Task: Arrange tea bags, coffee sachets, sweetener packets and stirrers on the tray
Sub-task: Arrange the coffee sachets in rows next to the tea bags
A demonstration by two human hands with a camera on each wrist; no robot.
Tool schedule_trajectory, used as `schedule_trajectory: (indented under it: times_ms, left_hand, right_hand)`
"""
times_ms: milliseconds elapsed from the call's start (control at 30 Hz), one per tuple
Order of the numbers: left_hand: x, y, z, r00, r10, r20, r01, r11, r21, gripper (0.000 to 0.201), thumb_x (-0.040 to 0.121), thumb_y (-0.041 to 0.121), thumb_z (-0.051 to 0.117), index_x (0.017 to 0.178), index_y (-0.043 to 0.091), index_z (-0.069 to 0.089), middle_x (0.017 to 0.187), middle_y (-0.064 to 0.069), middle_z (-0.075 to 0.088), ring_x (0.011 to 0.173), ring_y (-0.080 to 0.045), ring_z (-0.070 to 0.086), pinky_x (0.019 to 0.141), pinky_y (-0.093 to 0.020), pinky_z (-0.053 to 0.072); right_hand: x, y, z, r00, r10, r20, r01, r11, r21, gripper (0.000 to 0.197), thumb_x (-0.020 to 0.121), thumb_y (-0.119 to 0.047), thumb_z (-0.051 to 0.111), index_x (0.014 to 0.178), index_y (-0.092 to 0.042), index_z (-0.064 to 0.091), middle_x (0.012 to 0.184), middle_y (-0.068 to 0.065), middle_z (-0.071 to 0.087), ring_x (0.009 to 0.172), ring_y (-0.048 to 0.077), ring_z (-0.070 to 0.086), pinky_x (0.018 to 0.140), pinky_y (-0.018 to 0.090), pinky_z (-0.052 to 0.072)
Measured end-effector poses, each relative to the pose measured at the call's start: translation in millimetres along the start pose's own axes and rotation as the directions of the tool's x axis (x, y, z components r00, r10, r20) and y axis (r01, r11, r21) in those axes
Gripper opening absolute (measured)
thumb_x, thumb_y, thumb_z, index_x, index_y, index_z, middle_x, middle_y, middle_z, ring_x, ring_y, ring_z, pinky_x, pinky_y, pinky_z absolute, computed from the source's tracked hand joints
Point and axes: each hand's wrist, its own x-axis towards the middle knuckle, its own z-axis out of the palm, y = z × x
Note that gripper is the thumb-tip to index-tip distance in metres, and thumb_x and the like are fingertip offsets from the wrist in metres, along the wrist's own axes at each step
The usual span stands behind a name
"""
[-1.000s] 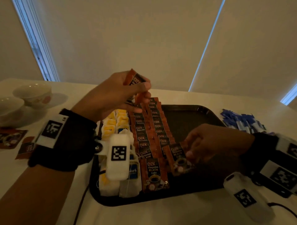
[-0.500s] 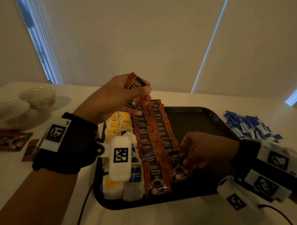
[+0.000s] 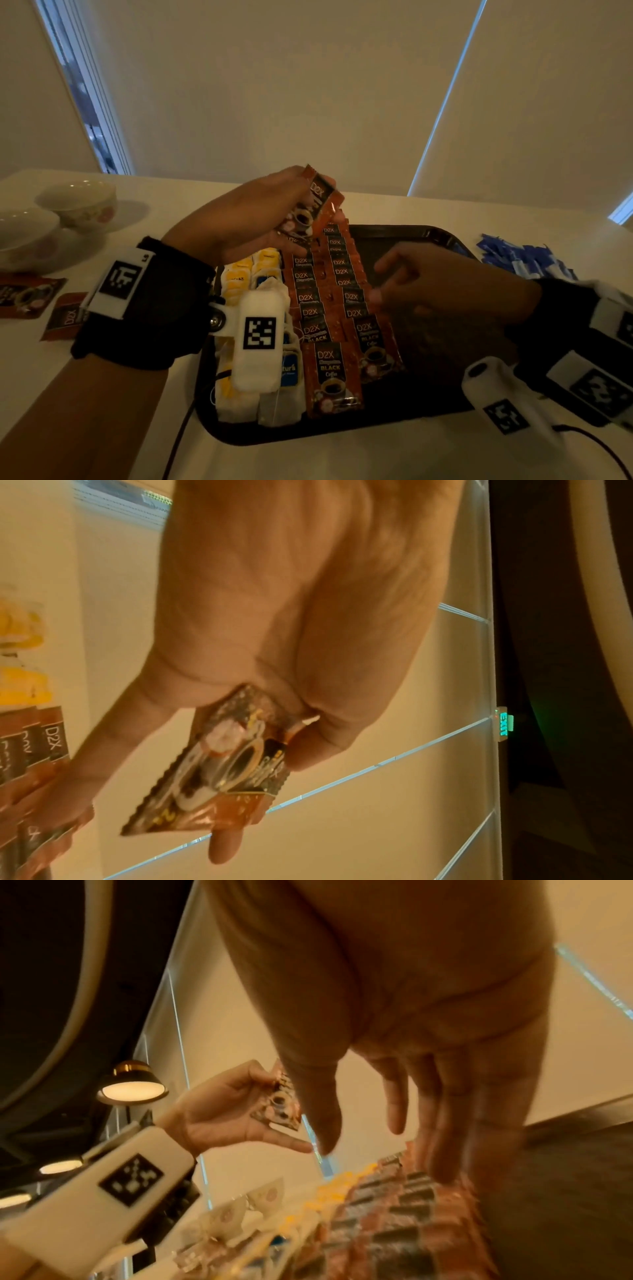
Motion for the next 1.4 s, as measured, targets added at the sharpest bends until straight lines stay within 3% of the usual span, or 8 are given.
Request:
schedule_trajectory:
  times_ms: [200, 433, 600, 733, 1033, 1200, 1300, 1400]
  left_hand:
    - [2, -7, 8, 0.995, 0.036, 0.095, -0.041, 0.998, 0.054, 0.028, 0.093, -0.003, 0.046, 0.115, 0.009, 0.058, 0.101, -0.009, 0.071, 0.089, -0.020, 0.065, 0.078, -0.028, 0.054]
    - [1, -5, 14, 0.998, 0.036, 0.051, -0.044, 0.985, 0.166, 0.019, 0.084, 0.009, 0.065, 0.102, 0.005, 0.062, 0.095, -0.009, 0.072, 0.085, -0.020, 0.070, 0.068, -0.028, 0.059]
    - [-2, 2, -5, 0.997, 0.069, -0.039, -0.057, 0.965, 0.257, 0.043, 0.070, 0.041, 0.064, 0.109, 0.024, 0.062, 0.104, 0.001, 0.071, 0.096, -0.008, 0.067, 0.083, -0.033, 0.056]
    - [-4, 5, -17, 0.996, 0.070, -0.058, -0.055, 0.971, 0.235, 0.044, 0.068, 0.040, 0.064, 0.109, 0.025, 0.062, 0.103, 0.003, 0.072, 0.095, -0.008, 0.068, 0.083, -0.033, 0.055]
    - [-6, 5, -20, 0.997, 0.065, -0.049, -0.051, 0.969, 0.243, 0.048, 0.064, 0.041, 0.066, 0.108, 0.025, 0.062, 0.104, 0.000, 0.071, 0.096, -0.009, 0.068, 0.082, -0.032, 0.054]
    - [-7, 4, -19, 0.997, 0.050, -0.053, -0.034, 0.964, 0.265, 0.032, 0.080, 0.034, 0.066, 0.110, 0.025, 0.061, 0.104, -0.001, 0.071, 0.095, -0.009, 0.068, 0.081, -0.030, 0.053]
    - [-10, 8, -26, 0.994, 0.056, -0.090, -0.024, 0.948, 0.318, 0.027, 0.086, 0.032, 0.063, 0.111, 0.025, 0.060, 0.104, 0.000, 0.071, 0.095, -0.008, 0.067, 0.084, -0.033, 0.054]
    - [-20, 17, -41, 0.976, 0.064, -0.206, 0.008, 0.944, 0.331, 0.027, 0.087, 0.032, 0.062, 0.112, 0.024, 0.060, 0.103, 0.002, 0.071, 0.095, -0.009, 0.067, 0.087, -0.035, 0.054]
  right_hand:
    - [0, -19, 5, 0.957, -0.145, -0.252, 0.234, 0.899, 0.369, 0.027, 0.085, -0.030, 0.062, 0.105, -0.011, 0.062, 0.097, 0.007, 0.068, 0.085, 0.012, 0.067, 0.065, 0.021, 0.058]
    - [0, -8, 7, 0.946, -0.078, -0.315, 0.247, 0.804, 0.542, 0.010, 0.084, -0.015, 0.063, 0.088, -0.006, 0.064, 0.086, 0.011, 0.069, 0.072, 0.013, 0.067, 0.063, 0.024, 0.058]
    - [-9, 17, -5, 0.998, 0.003, -0.063, 0.007, 0.987, 0.161, 0.003, 0.087, -0.016, 0.060, 0.086, -0.015, 0.063, 0.084, 0.001, 0.065, 0.074, 0.009, 0.062, 0.061, 0.019, 0.050]
    - [-13, 35, 0, 0.968, 0.179, 0.178, -0.174, 0.984, -0.044, 0.003, 0.088, -0.021, 0.060, 0.086, -0.021, 0.063, 0.086, -0.002, 0.066, 0.074, 0.006, 0.060, 0.062, 0.017, 0.047]
    - [-4, 43, 20, 0.944, 0.239, 0.226, -0.253, 0.967, 0.034, 0.031, 0.079, -0.011, 0.070, 0.101, -0.022, 0.052, 0.091, 0.001, 0.066, 0.074, 0.010, 0.067, 0.062, 0.020, 0.052]
    - [-3, 38, 16, 0.937, 0.241, 0.252, -0.256, 0.966, 0.026, 0.037, 0.075, -0.017, 0.074, 0.105, -0.022, 0.053, 0.091, 0.002, 0.070, 0.075, 0.011, 0.070, 0.064, 0.022, 0.055]
    - [-6, 32, 4, 0.944, 0.198, 0.263, -0.213, 0.977, 0.029, 0.060, 0.054, -0.038, 0.081, 0.106, -0.024, 0.055, 0.092, 0.001, 0.070, 0.077, 0.012, 0.070, 0.064, 0.023, 0.055]
    - [-4, 24, -13, 0.994, 0.032, 0.103, -0.041, 0.995, 0.090, 0.104, 0.009, -0.073, 0.077, 0.101, -0.028, 0.058, 0.081, -0.004, 0.072, 0.072, 0.008, 0.070, 0.056, 0.021, 0.053]
